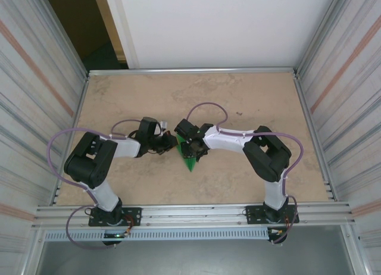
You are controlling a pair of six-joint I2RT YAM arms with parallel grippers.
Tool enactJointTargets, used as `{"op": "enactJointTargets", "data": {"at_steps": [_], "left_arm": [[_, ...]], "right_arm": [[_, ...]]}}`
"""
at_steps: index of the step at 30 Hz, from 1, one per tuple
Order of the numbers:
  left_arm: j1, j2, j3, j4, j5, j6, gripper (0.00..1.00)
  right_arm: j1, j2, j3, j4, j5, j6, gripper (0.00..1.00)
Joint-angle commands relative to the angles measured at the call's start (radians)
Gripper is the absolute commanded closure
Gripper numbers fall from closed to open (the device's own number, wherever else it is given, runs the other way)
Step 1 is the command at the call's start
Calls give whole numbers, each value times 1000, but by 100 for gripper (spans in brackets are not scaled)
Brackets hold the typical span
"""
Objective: Fold a paper plane with a square sheet of paper (pick it up from the middle)
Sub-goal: Move a paper plane to the center of the table.
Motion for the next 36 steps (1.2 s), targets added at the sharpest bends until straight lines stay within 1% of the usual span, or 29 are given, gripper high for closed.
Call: {"op": "enactJointTargets", "data": {"at_steps": [1, 3, 6, 8, 13, 15, 19, 20, 24, 28, 31, 33, 36], "left_arm": [[-8, -6, -7, 5, 13, -2, 95], [-8, -7, -7, 4, 13, -2, 94], [-8, -14, -7, 1, 13, -4, 90], [-7, -24, -6, -8, 7, -1, 87], [14, -97, -11, -80, -40, 22, 71], [33, -143, -19, -124, -75, 41, 63], [61, -218, -27, -223, -144, 85, 51], [66, -232, -31, -243, -159, 94, 47], [85, -267, -51, -276, -194, 95, 37], [90, -305, -79, -313, -255, 83, 22], [90, -348, -95, -348, -311, 84, 14], [90, -378, -99, -382, -343, 98, 11], [89, -412, -96, -416, -361, 120, 10]], "right_arm": [[1, 26, 32, -31, 19, 30, 69], [-1, 32, 37, -34, 20, 35, 70], [-1, 39, 43, -42, 28, 45, 70], [-3, 40, 45, -44, 30, 49, 73], [-7, 10, 37, -58, 73, 60, 80], [-13, -7, 35, -73, 105, 64, 83], [-24, -20, 35, -102, 156, 63, 91], [-27, -18, 36, -109, 161, 65, 92], [-48, -3, 47, -116, 162, 54, 95], [-99, 9, 99, -112, 160, 7, 96], [-160, 40, 155, -104, 124, -33, 95], [-195, 78, 203, -110, 93, -62, 95], [-235, 138, 274, -123, 57, -110, 95]]}}
